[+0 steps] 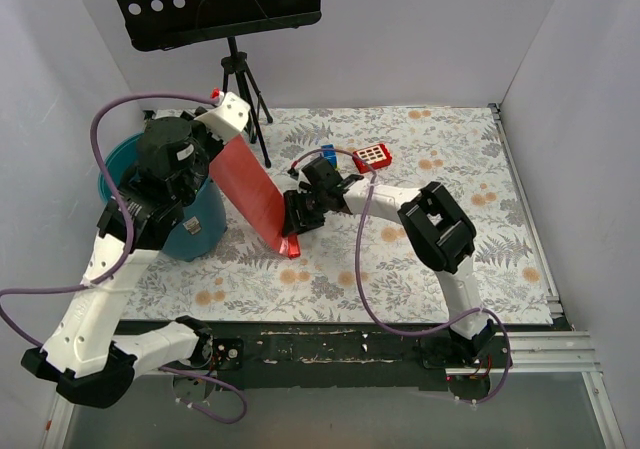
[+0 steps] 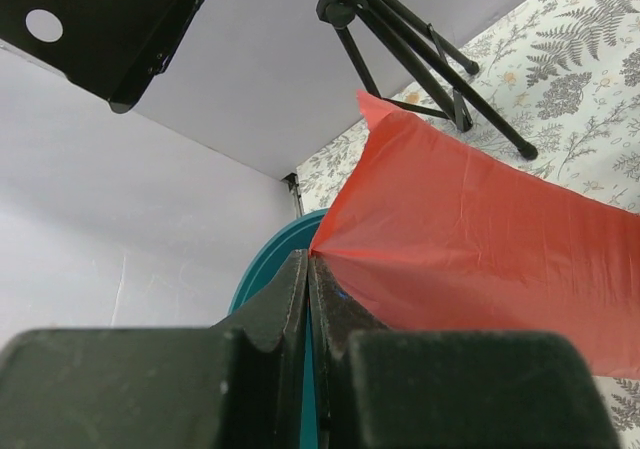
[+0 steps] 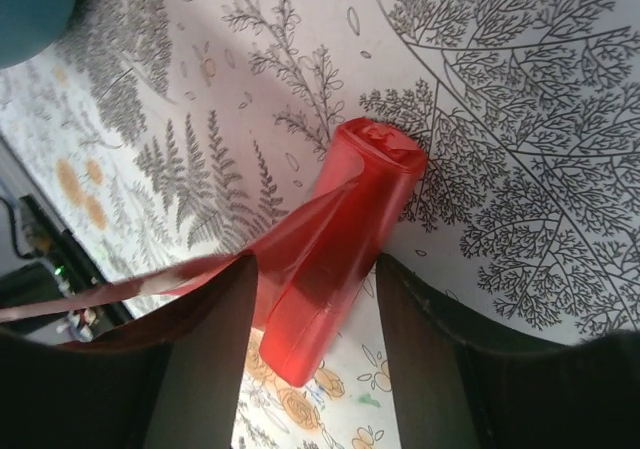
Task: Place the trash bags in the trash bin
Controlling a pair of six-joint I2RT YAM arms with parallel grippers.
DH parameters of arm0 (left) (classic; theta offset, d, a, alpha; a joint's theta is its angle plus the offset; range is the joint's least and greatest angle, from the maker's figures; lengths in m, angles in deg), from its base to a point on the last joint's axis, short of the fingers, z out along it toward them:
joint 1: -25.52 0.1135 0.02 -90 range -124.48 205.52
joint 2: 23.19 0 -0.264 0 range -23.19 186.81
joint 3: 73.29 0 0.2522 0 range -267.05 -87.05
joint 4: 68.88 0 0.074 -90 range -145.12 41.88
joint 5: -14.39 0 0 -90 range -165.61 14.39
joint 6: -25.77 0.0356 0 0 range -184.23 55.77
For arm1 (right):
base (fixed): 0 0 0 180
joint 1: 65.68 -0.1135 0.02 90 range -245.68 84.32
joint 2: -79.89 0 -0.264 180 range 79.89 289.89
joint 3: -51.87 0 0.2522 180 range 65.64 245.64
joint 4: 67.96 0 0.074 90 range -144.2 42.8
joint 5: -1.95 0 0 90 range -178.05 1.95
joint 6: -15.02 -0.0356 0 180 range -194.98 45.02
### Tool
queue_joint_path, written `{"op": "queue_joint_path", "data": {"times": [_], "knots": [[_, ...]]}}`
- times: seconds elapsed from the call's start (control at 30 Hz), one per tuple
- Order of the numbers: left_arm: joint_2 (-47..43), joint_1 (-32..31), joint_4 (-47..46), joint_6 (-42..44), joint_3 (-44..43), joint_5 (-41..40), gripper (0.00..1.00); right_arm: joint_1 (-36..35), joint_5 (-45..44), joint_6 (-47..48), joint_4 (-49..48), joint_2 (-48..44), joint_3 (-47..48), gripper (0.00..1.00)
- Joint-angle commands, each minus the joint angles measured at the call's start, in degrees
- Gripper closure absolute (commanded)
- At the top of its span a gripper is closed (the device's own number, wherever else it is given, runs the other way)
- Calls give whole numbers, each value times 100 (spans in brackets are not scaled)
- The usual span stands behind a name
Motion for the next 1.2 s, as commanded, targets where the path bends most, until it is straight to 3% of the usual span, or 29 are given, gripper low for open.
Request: {"op": "queue_joint_path", "data": {"times": [0.0, 0.17, 0.2, 0.27, 0.3, 0.53, 0.7, 0.73, 0.77, 0.83, 0.9, 0.93, 1.03, 1.17], "knots": [[-203, 34, 236, -133, 23, 50, 100, -198, -1772, 124, 1179, 512, 6, 44], [-282, 34, 536, -346, 163, 507, 100, -216, -2372, 388, 1391, 582, 7, 52], [-300, 34, 580, -398, 172, 656, 100, -216, -2355, 493, 1339, 600, -20, 60], [-291, 34, 755, -556, 181, 1164, 100, -216, -2390, 704, 1199, 574, -72, 94], [-291, 34, 817, -661, 198, 1402, 100, -207, -2390, 818, 1120, 504, -108, 97], [-98, 25, 599, -1829, 593, 3081, 100, 380, -3005, 1925, 855, -1286, -1152, 99], [-71, 25, -69, -2911, 1874, 4231, 100, 838, -2821, 3013, 978, -2799, -1961, 99], [-132, 34, -235, -3113, 2182, 4434, 96, 839, -2751, 3277, 1013, -3028, -2067, 99], [-185, 34, -446, -3297, 2533, 4619, 85, 839, -2733, 3567, 1057, -3309, -2181, 99], [-326, 34, -789, -3500, 3148, 4779, 64, 839, -2750, 3912, 1110, -3749, -2374, 99], [-405, 34, -931, -3536, 3467, 4622, 33, 839, -2847, 4280, 1329, -4092, -2419, 99], [-405, 34, -914, -3510, 3424, 4560, 25, 839, -2838, 4465, 1469, -4233, -2376, 99], [-353, 34, -966, -2862, 3100, 4901, 12, 839, -2716, 4975, 1891, -4576, -2087, 99], [-257, 25, -1957, -2132, 3133, 5612, 3, 839, -2208, 5678, 2462, -4937, -1603, 99]]}}
